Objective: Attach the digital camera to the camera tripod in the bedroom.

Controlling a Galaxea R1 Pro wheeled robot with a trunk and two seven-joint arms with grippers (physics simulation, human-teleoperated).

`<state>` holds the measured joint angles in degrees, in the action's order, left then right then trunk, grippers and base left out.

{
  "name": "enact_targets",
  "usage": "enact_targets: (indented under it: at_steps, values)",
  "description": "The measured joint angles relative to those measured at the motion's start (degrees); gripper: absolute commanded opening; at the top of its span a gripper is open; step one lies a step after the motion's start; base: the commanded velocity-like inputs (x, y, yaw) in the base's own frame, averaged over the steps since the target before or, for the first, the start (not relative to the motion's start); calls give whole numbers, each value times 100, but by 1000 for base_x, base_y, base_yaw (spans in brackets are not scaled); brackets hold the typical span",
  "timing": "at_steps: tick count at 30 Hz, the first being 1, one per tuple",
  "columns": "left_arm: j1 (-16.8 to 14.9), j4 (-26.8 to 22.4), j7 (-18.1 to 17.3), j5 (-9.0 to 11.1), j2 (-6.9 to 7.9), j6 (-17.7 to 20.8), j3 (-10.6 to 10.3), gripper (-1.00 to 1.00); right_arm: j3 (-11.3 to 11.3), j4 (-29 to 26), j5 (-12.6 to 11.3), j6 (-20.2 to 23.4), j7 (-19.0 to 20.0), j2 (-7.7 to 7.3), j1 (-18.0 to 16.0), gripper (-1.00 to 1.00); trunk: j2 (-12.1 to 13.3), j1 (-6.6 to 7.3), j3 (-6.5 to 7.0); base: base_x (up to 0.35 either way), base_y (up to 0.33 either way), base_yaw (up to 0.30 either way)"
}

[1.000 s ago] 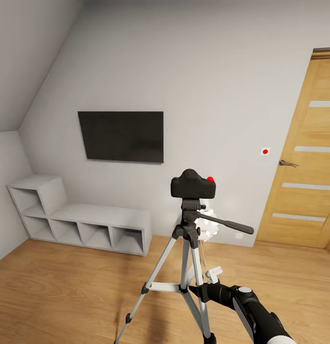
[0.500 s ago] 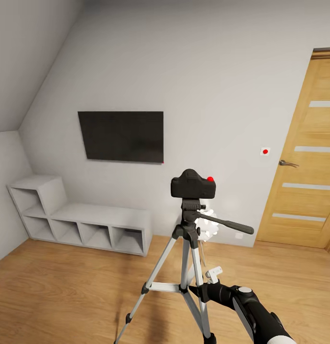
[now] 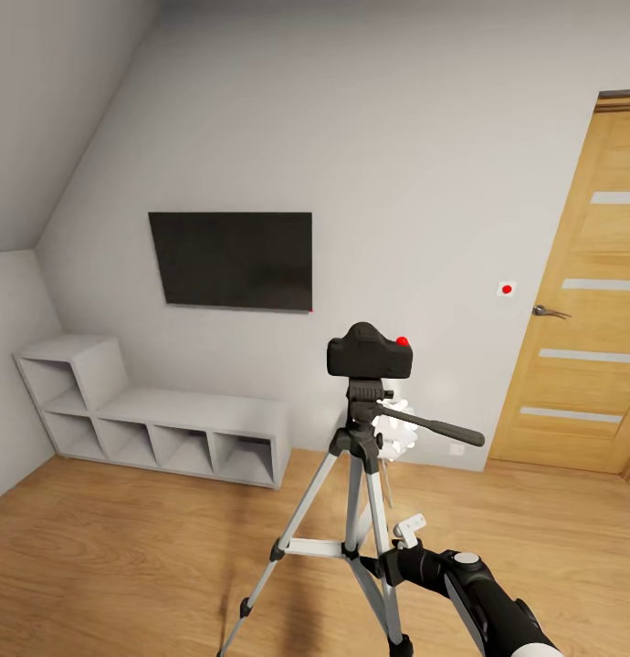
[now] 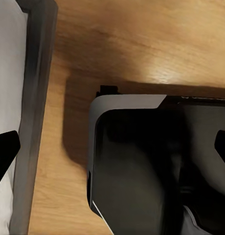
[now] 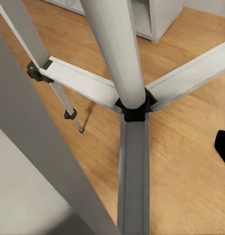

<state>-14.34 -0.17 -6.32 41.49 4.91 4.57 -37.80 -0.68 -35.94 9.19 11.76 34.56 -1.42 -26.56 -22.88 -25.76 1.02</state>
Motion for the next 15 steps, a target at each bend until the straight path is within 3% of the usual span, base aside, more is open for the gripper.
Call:
enact_targets:
  at_steps: [15]
  values:
    - [1,-6,-7,-8,-92,-86,-1,100,4,0,19,0,14,-7,-2,100,0,0,0,0,0,0]
